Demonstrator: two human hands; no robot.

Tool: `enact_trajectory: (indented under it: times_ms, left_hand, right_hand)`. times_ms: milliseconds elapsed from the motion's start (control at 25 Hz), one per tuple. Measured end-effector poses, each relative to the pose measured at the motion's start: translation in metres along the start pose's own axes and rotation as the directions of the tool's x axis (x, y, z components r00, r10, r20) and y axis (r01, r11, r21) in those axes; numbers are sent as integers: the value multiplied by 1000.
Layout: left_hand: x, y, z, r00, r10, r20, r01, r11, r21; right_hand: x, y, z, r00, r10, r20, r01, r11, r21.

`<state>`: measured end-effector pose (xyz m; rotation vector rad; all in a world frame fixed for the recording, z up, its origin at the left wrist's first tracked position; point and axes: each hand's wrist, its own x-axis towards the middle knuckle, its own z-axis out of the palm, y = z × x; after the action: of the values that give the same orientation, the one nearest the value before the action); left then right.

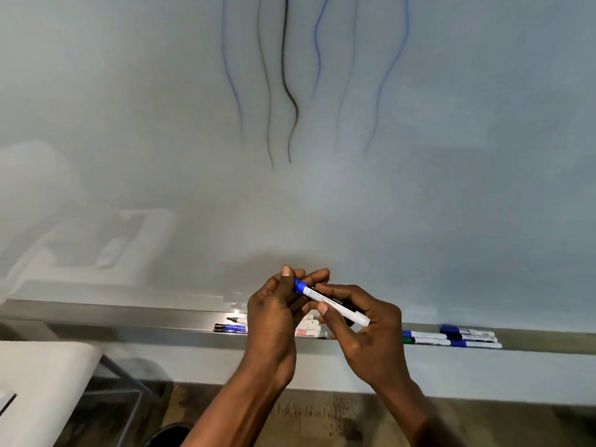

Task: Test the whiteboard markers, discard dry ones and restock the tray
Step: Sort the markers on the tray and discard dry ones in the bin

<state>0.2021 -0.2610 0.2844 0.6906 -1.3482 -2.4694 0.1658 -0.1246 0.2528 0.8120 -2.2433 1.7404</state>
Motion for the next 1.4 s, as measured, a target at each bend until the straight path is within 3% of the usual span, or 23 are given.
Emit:
enact_trajectory:
  times_ms: [320,640,920,1160,1400]
  left_hand:
    - [-4,-35,22,1000,-1,18,0,998,57]
    - [-3,-67,52,997,18,74,-26,994,107]
    - [7,-92,71,990,58,127,-88,966,243]
    - [29,-133,75,998,25,65,-46,936,349]
    - [49,-208,74,994,68,84,-104,825,556]
  right_hand:
    - [-20,14,-15,983,128,-129,-120,990,69]
    - [-32,31,-42,902,354,-247,-312,930,196]
    - [-37,54,-58,794,584,-170,-458,758,465]
    - [-38,101,-82,779,627,-11,-581,728,365]
    - [-74,184,-106,812,582,-47,-582,813,20]
